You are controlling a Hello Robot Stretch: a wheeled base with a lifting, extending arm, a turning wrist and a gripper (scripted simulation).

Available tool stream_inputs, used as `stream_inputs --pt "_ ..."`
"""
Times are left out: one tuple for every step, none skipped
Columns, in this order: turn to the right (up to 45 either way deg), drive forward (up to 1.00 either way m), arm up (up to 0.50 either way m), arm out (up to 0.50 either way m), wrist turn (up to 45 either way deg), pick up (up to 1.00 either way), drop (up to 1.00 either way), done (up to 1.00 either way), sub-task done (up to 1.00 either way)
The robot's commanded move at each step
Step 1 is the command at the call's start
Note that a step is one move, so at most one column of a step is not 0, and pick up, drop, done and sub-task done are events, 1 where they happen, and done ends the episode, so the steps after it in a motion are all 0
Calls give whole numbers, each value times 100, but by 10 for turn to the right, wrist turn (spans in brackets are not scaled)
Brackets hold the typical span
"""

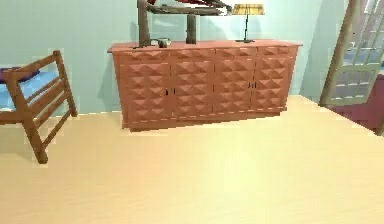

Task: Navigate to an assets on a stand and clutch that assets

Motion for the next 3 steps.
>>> stream_inputs --pt "-450 0 0 0 0 0 0 0 0" --pt "-30 0 0 0 0 0 0 0 0" --pt "0 5 0 0 0 0 0 0 0"
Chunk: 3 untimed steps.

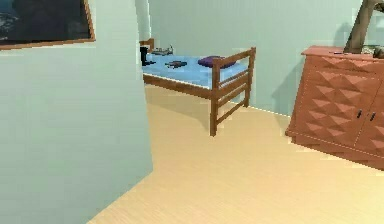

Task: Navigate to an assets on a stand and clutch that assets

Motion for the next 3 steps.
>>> stream_inputs --pt "450 0 0 0 0 0 0 0 0" --pt "300 0 0 0 0 0 0 0 0" --pt "0 35 0 0 0 0 0 0 0"
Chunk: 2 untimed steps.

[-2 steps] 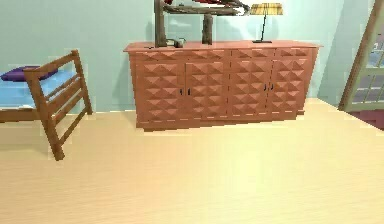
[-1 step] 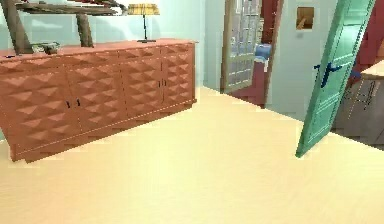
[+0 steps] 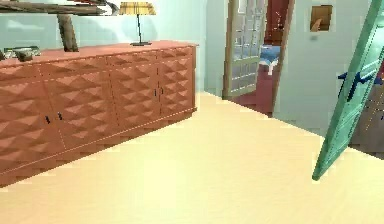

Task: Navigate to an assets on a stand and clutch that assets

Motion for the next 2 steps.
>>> stream_inputs --pt "450 0 0 0 0 0 0 0 0" --pt "30 0 0 0 0 0 0 0 0"
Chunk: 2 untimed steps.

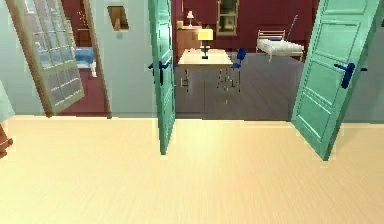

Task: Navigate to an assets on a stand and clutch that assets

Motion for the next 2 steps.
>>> stream_inputs --pt "-450 0 0 0 0 0 0 0 0" --pt "-450 0 0 0 0 0 0 0 0"
